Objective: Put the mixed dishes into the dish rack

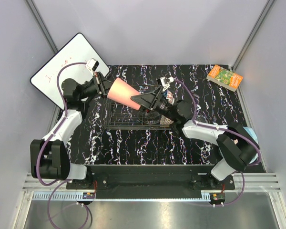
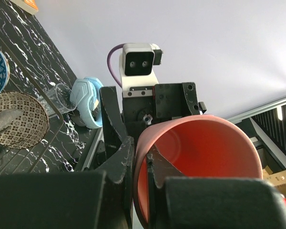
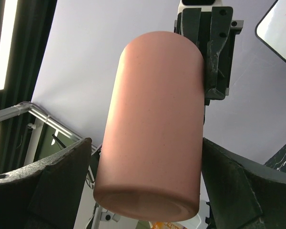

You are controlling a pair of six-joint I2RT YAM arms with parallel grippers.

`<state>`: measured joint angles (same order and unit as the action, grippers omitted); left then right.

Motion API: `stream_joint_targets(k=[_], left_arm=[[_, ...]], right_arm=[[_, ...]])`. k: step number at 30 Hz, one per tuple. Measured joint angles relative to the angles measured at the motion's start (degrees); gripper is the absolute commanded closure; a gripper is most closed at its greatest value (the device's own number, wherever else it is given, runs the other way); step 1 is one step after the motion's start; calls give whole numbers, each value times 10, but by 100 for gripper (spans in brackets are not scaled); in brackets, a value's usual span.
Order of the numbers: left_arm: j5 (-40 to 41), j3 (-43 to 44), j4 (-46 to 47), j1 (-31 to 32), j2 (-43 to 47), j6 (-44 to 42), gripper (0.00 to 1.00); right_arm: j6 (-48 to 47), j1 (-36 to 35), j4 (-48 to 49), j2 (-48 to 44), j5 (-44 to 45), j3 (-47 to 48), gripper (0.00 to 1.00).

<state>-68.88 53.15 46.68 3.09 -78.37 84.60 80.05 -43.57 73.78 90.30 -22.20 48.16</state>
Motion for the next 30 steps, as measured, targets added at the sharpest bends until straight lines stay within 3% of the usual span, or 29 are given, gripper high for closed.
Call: stream_joint_targets(k=[2, 4, 5, 6, 10, 12, 13, 14, 16, 17, 19, 22, 23, 28, 30], left_arm=[[0, 3, -3, 0, 0, -5, 100], [0, 4, -7, 0, 0, -10, 100], [1, 4, -9, 0, 0, -10, 100], [0, 4, -10, 0, 0, -11, 100], [1, 4, -36, -1, 3, -40, 100], [0, 4, -63, -2, 8, -60, 100], [-2, 4, -81, -3, 12, -76, 97], [-2, 4, -89, -3, 14, -84, 87], [-4, 7, -139, -4, 22, -125, 52], [-9, 15, -174, -4, 25, -160, 24], [-8, 52, -307, -10, 28, -269, 1], [5, 106, -464, -41, 28, -399, 1], [11, 121, -502, -60, 29, -434, 1], [80, 147, -615, -152, 51, -578, 1], [118, 147, -645, -161, 64, -624, 1]], right_arm=[[-2, -4, 0, 3, -1, 4, 3], [-3, -6, -1, 5, -1, 5, 14], [-6, -6, -2, 5, -2, 6, 20], [-8, -6, -5, 6, -3, 6, 35], [-20, -5, -30, 6, -5, 8, 65], [-24, -5, -39, 5, -8, 8, 70], [-27, -4, -51, 1, -10, 8, 74], [-31, -4, -61, -4, -10, 8, 76], [-43, -3, -111, -27, -14, 8, 80], [-56, -3, -142, -42, -14, 9, 83], [-90, 0, -205, -80, -12, 10, 86], [-153, 10, -333, -150, -9, 37, 91], [-174, 13, -378, -166, -9, 57, 98], [-274, 21, -617, -186, -7, 202, 100], [-311, 21, -710, -171, -3, 254, 100]])
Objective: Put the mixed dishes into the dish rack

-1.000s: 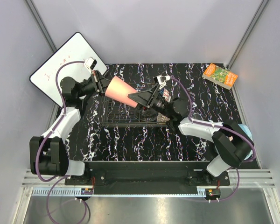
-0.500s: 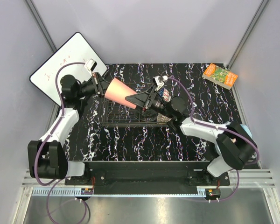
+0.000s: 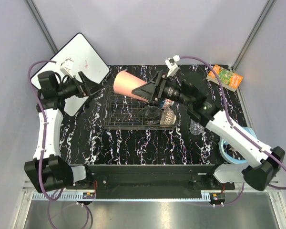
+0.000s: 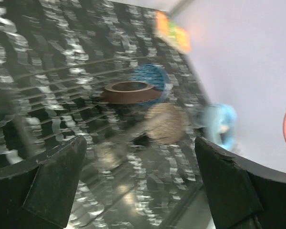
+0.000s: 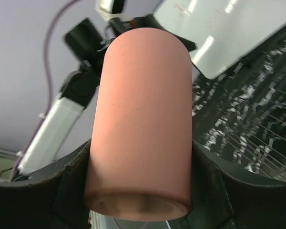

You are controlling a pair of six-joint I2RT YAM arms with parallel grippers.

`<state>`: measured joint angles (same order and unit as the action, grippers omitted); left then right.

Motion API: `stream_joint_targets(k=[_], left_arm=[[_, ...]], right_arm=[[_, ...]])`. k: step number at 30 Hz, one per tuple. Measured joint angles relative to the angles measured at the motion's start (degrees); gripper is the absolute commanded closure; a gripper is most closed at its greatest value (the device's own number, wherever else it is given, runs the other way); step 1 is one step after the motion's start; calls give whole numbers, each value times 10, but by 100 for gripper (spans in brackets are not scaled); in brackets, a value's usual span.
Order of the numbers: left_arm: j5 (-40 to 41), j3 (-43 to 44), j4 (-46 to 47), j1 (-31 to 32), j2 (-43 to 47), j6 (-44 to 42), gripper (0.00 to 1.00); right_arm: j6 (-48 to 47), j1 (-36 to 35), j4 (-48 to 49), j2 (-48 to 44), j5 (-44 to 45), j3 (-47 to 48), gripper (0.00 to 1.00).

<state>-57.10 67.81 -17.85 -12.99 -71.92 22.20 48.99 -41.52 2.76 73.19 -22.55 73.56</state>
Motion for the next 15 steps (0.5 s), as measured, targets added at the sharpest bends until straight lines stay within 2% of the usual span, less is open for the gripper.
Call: stream_joint_targets(k=[3, 9, 12, 15], left_arm=[[49, -16, -18, 9, 17, -64, 1], [122, -94, -38, 33, 10, -154, 1], [162, -127, -46, 52, 1, -192, 1], [195, -138, -50, 78, -5, -219, 1]], right_arm=[[-59, 0, -165, 67, 17, 116, 100], [-172, -18, -469, 285, 118, 390, 100], [-210, -31, -574, 376, 157, 503, 100], [-233, -38, -641, 428, 174, 578, 100]])
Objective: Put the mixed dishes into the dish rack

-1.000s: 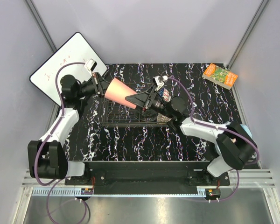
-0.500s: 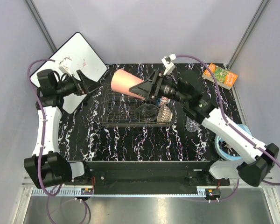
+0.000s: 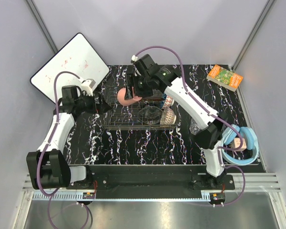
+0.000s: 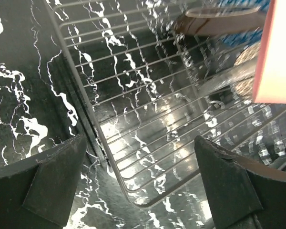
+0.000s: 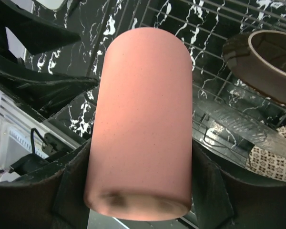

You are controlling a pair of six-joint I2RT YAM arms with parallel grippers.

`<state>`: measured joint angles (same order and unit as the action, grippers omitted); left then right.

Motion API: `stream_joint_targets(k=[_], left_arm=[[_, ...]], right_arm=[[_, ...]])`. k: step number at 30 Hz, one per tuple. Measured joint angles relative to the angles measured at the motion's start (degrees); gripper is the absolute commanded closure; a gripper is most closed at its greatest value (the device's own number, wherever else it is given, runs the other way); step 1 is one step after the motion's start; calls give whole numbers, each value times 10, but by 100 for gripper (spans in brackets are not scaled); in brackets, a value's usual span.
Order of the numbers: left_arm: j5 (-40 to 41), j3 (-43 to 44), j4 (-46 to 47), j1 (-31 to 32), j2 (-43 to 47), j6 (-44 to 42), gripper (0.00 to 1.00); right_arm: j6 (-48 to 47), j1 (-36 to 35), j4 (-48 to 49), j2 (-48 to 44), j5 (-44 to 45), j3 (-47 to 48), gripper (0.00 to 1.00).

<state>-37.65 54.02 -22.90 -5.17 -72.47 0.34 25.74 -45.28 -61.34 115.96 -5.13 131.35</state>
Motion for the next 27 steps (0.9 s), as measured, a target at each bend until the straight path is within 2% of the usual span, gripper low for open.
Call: stream_joint_targets(k=[4, 10, 11, 12, 16, 20, 27], left_arm=[[63, -1, 3, 42, -14, -30, 1], [221, -14, 7, 122, -54, -61, 2], [237, -21, 7, 127, -59, -65, 7], [248, -25, 4, 132, -61, -68, 19], [282, -39, -1, 136, -63, -80, 42], [291, -42, -1, 156, -62, -91, 51], [308, -64, -19, 191, -29, -96, 54]], right_arm=[[-20, -1, -65, 46, 16, 102, 100], [-28, -1, -86, 61, 27, 157, 100], [-28, -1, -86, 61, 27, 159, 100], [-29, -1, -86, 61, 27, 159, 100], [-30, -1, -89, 63, 28, 160, 100], [-33, -1, -91, 68, 31, 160, 100], [-37, 0, -93, 69, 32, 156, 100]])
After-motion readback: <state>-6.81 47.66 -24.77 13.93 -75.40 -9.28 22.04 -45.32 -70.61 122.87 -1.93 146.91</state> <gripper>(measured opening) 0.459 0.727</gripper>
